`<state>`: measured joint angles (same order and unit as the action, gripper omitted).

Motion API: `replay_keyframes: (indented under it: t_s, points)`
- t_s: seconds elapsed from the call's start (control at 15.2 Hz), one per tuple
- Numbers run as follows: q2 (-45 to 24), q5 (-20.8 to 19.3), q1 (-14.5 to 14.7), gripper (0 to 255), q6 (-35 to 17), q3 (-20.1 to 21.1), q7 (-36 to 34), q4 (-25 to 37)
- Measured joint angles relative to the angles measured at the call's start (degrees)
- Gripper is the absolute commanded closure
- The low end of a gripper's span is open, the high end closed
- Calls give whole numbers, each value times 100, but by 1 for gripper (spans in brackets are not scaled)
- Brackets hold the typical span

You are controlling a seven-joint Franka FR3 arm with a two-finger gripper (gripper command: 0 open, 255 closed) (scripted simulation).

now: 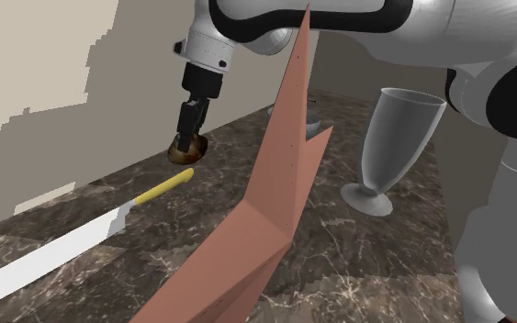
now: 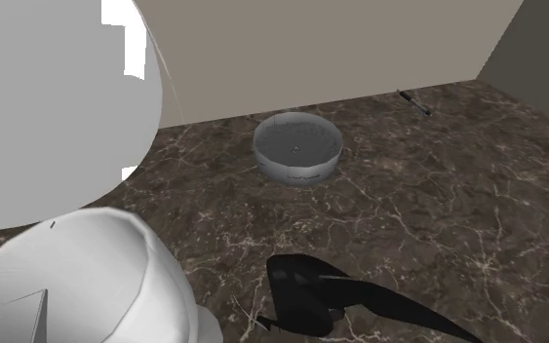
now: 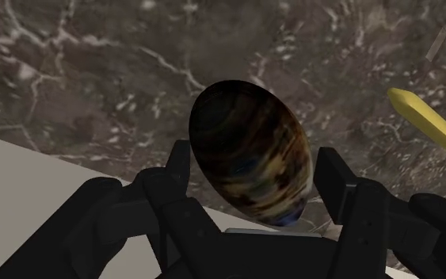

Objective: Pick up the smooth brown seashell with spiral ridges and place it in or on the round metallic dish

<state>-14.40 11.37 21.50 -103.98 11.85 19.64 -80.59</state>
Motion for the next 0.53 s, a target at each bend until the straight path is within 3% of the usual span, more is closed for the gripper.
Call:
replay_keyframes:
  t_s: [0.53]
  points:
    - [-11, -10, 6, 255, 4, 4, -5, 20]
